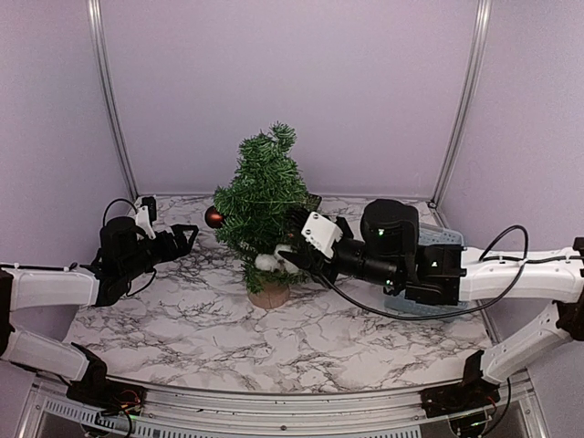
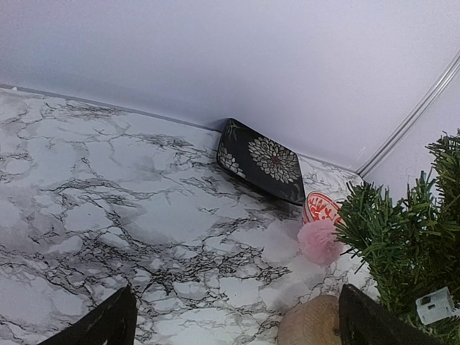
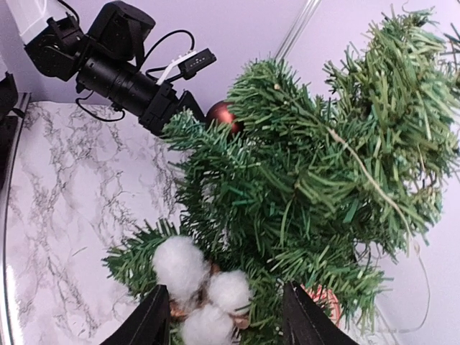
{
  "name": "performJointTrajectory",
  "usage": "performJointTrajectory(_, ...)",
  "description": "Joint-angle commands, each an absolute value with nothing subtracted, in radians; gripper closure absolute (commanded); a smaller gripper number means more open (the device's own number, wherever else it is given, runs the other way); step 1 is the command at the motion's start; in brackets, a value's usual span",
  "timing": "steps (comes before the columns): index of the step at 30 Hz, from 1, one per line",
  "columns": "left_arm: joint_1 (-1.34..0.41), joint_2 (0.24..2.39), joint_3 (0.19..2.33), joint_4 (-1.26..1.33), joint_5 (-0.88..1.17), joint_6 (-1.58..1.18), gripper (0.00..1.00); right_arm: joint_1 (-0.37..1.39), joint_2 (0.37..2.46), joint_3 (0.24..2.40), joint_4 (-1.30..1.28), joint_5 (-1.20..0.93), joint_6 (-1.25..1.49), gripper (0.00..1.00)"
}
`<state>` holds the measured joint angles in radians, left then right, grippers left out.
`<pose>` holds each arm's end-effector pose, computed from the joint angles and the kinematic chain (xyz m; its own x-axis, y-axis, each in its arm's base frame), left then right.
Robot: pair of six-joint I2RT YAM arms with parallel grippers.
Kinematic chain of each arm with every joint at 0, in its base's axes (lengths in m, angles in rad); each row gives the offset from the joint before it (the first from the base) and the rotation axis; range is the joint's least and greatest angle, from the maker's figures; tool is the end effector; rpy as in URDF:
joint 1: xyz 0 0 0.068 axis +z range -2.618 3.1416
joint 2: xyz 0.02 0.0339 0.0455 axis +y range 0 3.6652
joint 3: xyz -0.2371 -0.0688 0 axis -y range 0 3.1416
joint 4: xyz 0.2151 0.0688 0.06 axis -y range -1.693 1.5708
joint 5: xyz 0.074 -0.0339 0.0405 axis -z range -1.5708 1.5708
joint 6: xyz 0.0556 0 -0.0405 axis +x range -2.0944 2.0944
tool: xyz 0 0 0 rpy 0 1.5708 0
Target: Decorate the small christmas tree
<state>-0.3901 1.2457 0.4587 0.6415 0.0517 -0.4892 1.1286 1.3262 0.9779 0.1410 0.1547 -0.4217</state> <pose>0.2456 -0.1041 0.2094 -0.3191 -0.3762 -0.8699 0.3140 0.8240 -0.4716 0.1410 0.2778 0.3000 0.2588 -0.3986 -0.8799 -0.7920 0.4340 -0.4295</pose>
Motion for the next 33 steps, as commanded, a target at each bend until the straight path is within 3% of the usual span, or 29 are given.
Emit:
performJointTrajectory(1,-0.394,1.254,0.466,0.635,0.052,-0.480,0.01,1.086,1.185,0.912,0.062,0.064,-0.282,0.49)
performJointTrajectory(6,-0.393,1.274,0.475,0.635,0.060,-0.483,0.01,0.924,0.997,0.791,0.011,0.025,-0.128,0.49)
performJointTrajectory(10,-0.394,1.288,0.483,0.635,0.064,-0.484,0.01,0.678,0.910,0.736,-0.038,-0.034,-0.012,0.48)
performJointTrajectory(15,-0.393,1.286,0.484,0.635,0.065,-0.483,0.01,0.302,1.022,0.776,-0.200,-0.089,0.111,0.49)
performJointTrajectory(19,-0.393,1.283,0.483,0.635,0.065,-0.478,0.01,0.058,1.147,0.759,-0.205,-0.251,0.149,0.51)
performJointTrajectory(24,-0.393,1.295,0.481,0.635,0.077,-0.481,0.01,0.013,1.279,0.746,-0.173,-0.208,0.144,0.52)
performJointTrajectory(33,-0.493,1.326,0.422,0.643,0.170,-0.487,0.01,0.072,1.287,0.693,0.036,-0.415,0.192,0.54)
